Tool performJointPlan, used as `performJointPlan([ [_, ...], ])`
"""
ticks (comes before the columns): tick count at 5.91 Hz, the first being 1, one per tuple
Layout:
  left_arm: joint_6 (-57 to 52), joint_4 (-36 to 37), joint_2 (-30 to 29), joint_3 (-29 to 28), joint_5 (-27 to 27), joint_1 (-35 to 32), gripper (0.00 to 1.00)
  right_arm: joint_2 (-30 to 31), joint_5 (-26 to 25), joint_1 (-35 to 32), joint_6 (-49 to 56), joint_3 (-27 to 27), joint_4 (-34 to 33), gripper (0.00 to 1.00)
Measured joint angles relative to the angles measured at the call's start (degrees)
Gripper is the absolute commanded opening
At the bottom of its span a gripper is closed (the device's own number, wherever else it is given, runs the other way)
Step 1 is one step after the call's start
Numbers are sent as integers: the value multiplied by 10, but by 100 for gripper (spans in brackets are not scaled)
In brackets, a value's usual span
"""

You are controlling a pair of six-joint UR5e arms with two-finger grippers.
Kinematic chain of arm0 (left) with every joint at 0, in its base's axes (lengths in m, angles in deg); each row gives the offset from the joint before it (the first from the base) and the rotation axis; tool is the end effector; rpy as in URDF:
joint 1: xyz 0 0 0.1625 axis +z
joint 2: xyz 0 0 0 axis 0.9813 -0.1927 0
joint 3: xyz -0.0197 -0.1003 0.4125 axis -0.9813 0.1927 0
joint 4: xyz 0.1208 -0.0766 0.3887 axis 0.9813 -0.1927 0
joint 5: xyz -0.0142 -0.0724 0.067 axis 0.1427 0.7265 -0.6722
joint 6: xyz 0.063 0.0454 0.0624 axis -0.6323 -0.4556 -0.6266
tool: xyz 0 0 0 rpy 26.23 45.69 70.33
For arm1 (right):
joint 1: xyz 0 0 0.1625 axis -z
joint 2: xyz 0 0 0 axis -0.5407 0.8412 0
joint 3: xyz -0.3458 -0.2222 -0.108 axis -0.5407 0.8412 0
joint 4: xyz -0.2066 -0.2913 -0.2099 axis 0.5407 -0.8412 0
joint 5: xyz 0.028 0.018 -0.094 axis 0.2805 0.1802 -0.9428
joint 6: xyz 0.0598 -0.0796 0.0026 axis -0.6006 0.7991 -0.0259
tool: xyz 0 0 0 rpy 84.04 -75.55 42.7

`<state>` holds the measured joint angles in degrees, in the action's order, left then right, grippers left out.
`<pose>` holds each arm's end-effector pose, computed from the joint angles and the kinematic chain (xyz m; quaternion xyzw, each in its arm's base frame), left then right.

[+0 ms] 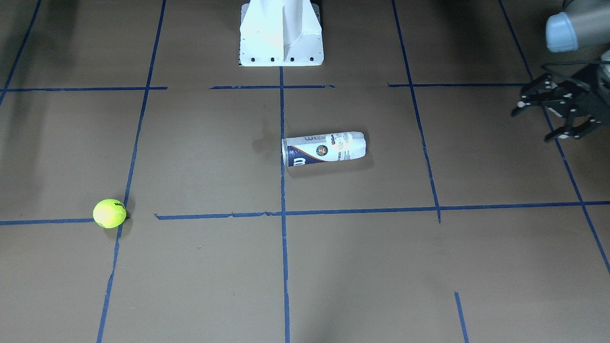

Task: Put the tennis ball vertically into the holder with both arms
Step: 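Reach the left gripper down to the clear Wilson can lying on its side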

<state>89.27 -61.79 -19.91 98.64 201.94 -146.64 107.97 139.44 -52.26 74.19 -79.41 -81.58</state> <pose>0.1495 -0.5044 0.4205 0.2086 0.4906 0.2786 0.7989 0.0219 -0.4698 0.6324 0.0379 -0.3807 -0.1819 0.9058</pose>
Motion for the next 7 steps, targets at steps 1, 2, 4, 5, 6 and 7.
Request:
performJointPlan([
  [1,21,2,-68,2,-9,56,100,1,8,0,1,-5,0,100],
  [2,29,5,-126,3,-53,121,100,7,17,0,1,-9,11,100],
  [4,25,8,-194,-2,-187,239,100,26,22,4,0,-7,70,100],
  [5,23,13,-214,-5,-214,278,100,29,22,10,-1,6,100,100],
  [6,15,35,-234,-1,-227,298,100,29,23,12,-1,16,125,100],
  [7,-18,83,-263,4,-250,309,100,30,24,16,-1,20,143,100],
])
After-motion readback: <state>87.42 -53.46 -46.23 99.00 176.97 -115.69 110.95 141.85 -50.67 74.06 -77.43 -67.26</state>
